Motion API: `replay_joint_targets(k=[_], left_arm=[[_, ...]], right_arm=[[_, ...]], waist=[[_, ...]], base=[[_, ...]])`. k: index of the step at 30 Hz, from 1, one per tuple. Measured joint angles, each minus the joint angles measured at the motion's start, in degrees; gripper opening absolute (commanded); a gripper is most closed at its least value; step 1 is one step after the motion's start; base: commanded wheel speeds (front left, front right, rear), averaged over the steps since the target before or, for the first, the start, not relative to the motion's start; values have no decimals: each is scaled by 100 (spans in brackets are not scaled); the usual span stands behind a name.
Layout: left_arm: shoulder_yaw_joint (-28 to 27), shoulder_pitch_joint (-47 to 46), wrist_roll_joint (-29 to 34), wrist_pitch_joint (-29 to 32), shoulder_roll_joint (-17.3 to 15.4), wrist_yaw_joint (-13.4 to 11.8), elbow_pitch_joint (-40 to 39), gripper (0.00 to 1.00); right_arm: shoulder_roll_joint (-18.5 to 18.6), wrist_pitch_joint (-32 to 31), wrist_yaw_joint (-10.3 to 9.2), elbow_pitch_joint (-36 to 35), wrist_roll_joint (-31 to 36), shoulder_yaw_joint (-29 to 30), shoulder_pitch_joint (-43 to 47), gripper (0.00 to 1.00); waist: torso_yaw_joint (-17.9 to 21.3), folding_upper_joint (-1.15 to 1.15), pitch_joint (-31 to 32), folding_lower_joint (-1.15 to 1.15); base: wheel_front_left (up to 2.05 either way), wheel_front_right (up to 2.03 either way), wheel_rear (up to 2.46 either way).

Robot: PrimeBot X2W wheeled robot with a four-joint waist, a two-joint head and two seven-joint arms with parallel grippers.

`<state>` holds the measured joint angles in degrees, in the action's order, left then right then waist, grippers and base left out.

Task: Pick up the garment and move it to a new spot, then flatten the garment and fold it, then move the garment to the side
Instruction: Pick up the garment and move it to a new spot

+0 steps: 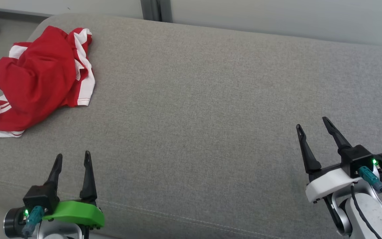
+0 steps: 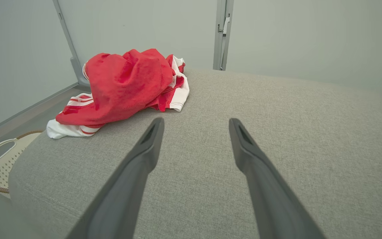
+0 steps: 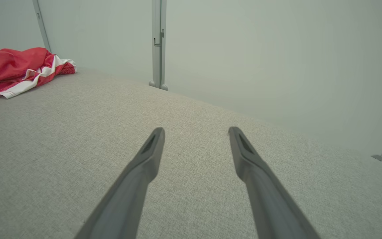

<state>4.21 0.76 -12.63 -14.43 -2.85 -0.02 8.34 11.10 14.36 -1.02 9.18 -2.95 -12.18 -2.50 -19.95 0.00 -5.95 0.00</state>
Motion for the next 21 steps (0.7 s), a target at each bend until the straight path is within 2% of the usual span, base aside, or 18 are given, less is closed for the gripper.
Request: replay_joint_targets(k=[3,14,21], left_arm=[[-75,-166,-168,0,22,-9,44,100],[-459,-1185,-1199,4,110,-328,727,100],[-633,-2025,-2356,192,148,-528,1282,100]], right_arm=[[57,1,25,-57,22,-3,-83,100],[282,8,203,-334,240,-112,-564,100],[357,8,303,-455,312,-185,-888,100]], waist=[[11,0,-145,0],[69,0,-852,0],[224,0,-1324,0]], base=[[0,0,0],[0,0,0],[0,0,0]])
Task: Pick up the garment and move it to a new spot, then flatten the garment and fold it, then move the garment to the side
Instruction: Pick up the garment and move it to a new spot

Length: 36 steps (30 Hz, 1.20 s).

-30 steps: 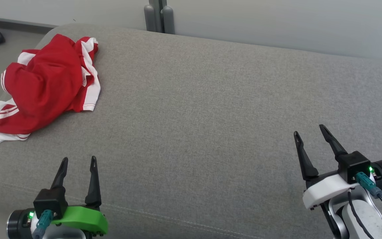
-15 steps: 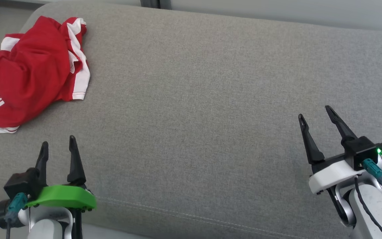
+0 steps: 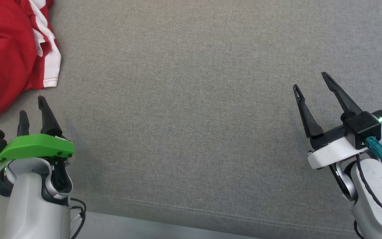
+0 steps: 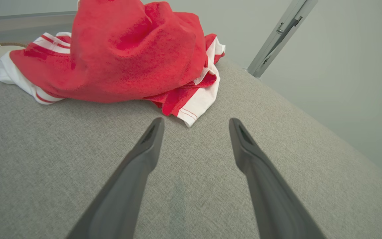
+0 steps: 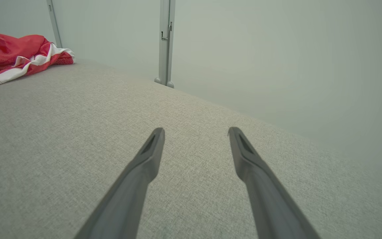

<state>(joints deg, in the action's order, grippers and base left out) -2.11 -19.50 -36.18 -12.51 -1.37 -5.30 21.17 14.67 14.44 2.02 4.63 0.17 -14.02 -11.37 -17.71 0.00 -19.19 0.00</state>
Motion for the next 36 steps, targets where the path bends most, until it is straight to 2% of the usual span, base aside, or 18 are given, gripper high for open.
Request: replay_joint_targets(k=[12,16,21,36], left_arm=[[-488,-1010,-2087,167,47,-136,1096,100],[-539,-1241,-2134,149,51,-163,1468,100],[-634,-1567,-2590,79,52,-178,1964,100],[-914,-2244,-2799,-174,54,-179,2754,100]], right_arm=[[125,1,7,-70,40,91,-121,100],[160,8,-2,-133,38,134,-136,100],[196,14,-14,-185,38,194,-136,100],[222,14,-119,-272,-16,361,-92,100]], waist=[[450,0,-454,0],[529,0,-543,0],[585,0,-620,0],[609,0,-698,0]], base=[[0,0,0],[0,0,0],[0,0,0],[0,0,0]])
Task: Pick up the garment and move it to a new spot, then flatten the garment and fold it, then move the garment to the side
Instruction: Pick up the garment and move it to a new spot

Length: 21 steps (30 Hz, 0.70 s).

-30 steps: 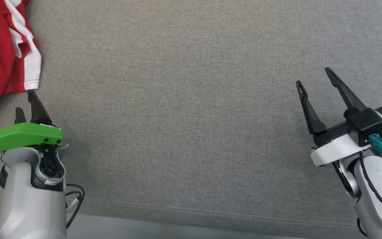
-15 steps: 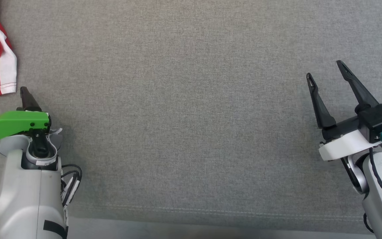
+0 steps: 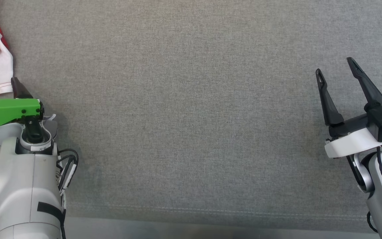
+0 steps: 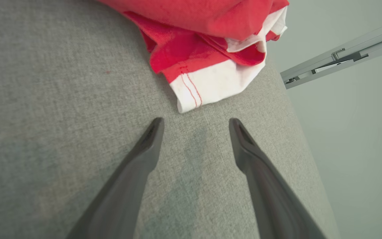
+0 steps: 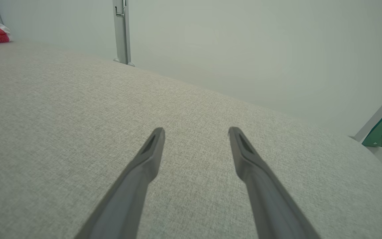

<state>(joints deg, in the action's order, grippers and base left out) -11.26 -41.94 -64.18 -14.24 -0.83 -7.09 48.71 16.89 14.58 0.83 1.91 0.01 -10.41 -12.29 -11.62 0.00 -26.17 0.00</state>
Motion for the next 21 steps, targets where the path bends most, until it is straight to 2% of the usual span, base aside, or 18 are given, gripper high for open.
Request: replay_joint_targets(k=[8,16,21], left_arm=[[-248,-274,88,-51,3,0,392,100],[-831,-448,116,-52,13,0,546,100],[-998,-505,221,-52,12,0,619,100]], right_arm=[[38,0,-42,-77,-9,40,57,100],[41,0,-42,-135,-16,29,112,100],[45,0,-40,-155,-16,5,116,100]], waist=[[-30,0,-30,0],[-46,0,-28,0],[-31,0,-31,0]], base=[[0,0,0],[0,0,0],[0,0,0]])
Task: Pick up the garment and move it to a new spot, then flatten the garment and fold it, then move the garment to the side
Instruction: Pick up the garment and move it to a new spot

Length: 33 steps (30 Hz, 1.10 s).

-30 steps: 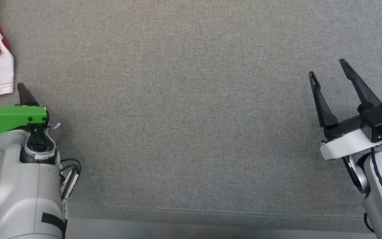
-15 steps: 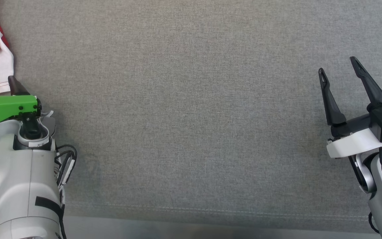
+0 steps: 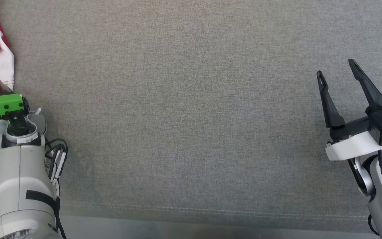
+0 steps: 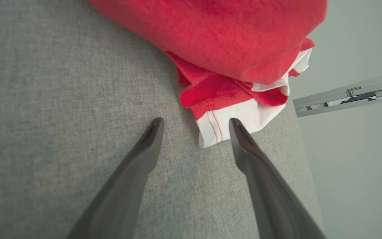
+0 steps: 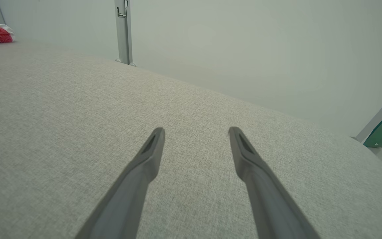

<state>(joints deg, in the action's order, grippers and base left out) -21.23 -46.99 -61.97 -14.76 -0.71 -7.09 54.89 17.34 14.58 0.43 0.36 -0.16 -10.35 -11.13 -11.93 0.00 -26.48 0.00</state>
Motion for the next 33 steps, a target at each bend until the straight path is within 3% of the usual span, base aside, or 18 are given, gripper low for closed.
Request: replay_joint_targets(k=[19,20,22,23,28,29,33], left_arm=[[-290,-291,387,-18,-15,-1,89,100],[-305,-302,410,-18,-15,-1,102,93],[-335,-328,519,-18,-16,-1,127,65],[-349,-343,545,-18,-16,-1,143,47],[-399,-366,586,-18,-13,-1,196,4],[-407,-372,595,-16,-13,-1,200,0],[-428,-421,645,-16,-9,0,198,0]], right_arm=[[29,-9,5,-141,0,-71,110,100],[29,-9,5,-146,0,-71,110,100],[29,-9,5,-158,0,-71,110,100],[29,-9,5,-160,-1,-70,110,100],[29,-9,5,-180,-31,-66,110,100],[29,-9,5,-182,-34,-66,110,100],[30,-9,5,-183,-34,-60,110,100]], waist=[[152,0,-162,0],[155,0,-168,0],[159,0,-181,0],[161,0,-189,0],[166,0,-226,0],[168,0,-233,0],[168,0,-254,0]], base=[[0,0,0],[0,0,0],[0,0,0],[0,0,0],[0,0,0],[0,0,0],[0,0,0]])
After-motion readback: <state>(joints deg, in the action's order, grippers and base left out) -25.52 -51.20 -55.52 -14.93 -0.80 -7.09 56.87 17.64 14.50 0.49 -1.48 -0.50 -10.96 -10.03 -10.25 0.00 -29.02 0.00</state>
